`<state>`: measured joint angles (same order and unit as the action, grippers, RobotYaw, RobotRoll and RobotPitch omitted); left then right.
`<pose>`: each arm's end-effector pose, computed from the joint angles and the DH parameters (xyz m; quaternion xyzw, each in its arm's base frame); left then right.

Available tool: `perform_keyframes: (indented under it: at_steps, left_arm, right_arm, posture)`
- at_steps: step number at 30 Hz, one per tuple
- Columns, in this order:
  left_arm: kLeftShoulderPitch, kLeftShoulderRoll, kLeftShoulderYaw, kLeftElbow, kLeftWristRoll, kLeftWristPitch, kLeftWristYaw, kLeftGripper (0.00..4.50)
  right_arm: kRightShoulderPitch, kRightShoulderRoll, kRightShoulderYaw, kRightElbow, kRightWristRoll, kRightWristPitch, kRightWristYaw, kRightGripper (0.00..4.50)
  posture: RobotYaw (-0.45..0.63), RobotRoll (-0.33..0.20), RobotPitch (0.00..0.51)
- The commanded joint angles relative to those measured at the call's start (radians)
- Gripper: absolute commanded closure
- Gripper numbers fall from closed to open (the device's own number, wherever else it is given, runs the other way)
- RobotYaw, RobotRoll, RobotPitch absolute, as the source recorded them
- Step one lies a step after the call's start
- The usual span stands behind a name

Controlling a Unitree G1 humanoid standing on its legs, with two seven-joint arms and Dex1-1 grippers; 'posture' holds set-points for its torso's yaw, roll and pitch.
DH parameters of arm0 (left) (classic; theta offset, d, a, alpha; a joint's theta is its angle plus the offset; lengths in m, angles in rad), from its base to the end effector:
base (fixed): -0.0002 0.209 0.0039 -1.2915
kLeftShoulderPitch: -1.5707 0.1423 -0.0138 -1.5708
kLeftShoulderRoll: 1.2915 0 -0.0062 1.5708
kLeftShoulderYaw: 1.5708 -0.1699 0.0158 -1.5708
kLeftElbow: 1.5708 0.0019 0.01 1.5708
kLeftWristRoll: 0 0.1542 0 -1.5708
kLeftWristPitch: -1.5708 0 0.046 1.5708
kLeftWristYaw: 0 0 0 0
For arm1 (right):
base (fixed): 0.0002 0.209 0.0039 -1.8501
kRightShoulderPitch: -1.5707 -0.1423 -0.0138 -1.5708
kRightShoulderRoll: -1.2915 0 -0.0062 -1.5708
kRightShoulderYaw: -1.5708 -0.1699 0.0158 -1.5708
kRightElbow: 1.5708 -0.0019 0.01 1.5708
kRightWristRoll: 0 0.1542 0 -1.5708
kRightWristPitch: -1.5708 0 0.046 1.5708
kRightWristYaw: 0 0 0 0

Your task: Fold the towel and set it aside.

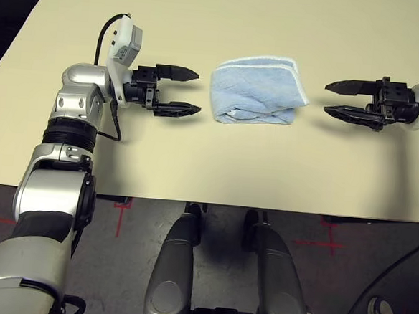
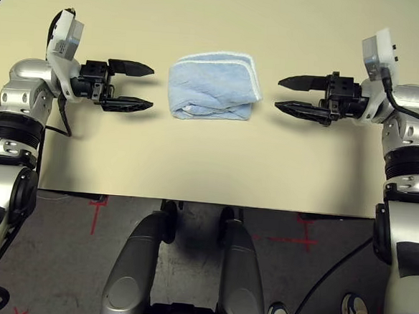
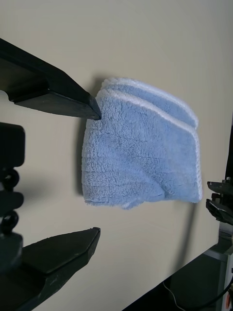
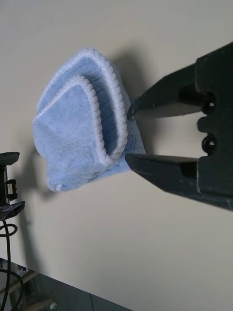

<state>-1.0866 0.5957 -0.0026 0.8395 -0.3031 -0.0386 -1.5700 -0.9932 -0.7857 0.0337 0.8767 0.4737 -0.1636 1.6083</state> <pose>0.3535 0.2473 0.2571 0.1790 -0.0645 -0.6299 0.7530 0.3282 -0.3060 0.2520 -0.1985 -0.0800 0.5886 0.7795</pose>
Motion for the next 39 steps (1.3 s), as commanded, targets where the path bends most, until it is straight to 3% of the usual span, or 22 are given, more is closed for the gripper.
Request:
perform_keyframes:
  at_steps: [1,2,3,14,17,27,34,39]
  left_arm:
    - [0.011,0.013,0.007,-0.003,0.016,-0.037,-0.014,0.0]
    - [0.013,0.012,0.009,-0.003,0.016,-0.049,-0.015,0.0]
    - [0.013,0.012,0.01,-0.003,0.016,-0.057,-0.015,0.0]
    - [0.002,0.005,0.012,0.022,0.022,-0.124,-0.022,0.0]
    - [-0.012,0.0,0.018,0.042,0.022,-0.128,-0.006,0.6]
    - [-0.065,-0.009,0.05,0.091,0.009,-0.099,0.01,4.46]
    - [-0.104,-0.057,0.072,0.097,-0.003,-0.058,0.044,4.49]
    - [-0.113,-0.14,0.035,0.103,0.038,-0.09,0.066,4.49]
  right_arm:
    - [0.014,-0.01,0.024,0.016,0.018,-0.018,0.006,4.05]
    - [0.014,-0.01,0.03,0.016,0.02,-0.025,0.006,4.43]
    - [0.014,-0.01,0.035,0.016,0.023,-0.03,0.006,4.47]
    - [-0.004,-0.006,0.061,0.036,0.04,-0.052,0.006,4.47]
    - [-0.007,-0.002,0.058,0.041,0.04,-0.056,0.006,4.5]
    - [-0.03,0.024,0.023,0.049,0.059,-0.046,0.006,4.5]
    - [-0.13,0.129,-0.043,0.087,0.049,0.008,0.006,4.5]
    - [-0.164,0.228,-0.061,0.18,-0.018,-0.014,-0.027,4.5]
  posture:
    - [0.06,0.0,0.332]
    - [0.06,0.0,0.332]
    - [0.06,0.0,0.331]
    - [0.07,0.0,0.323]
    - [0.07,0.0,0.323]
    - [0.07,0.0,0.327]
    - [0.07,0.0,0.334]
    - [0.11,0.0,0.339]
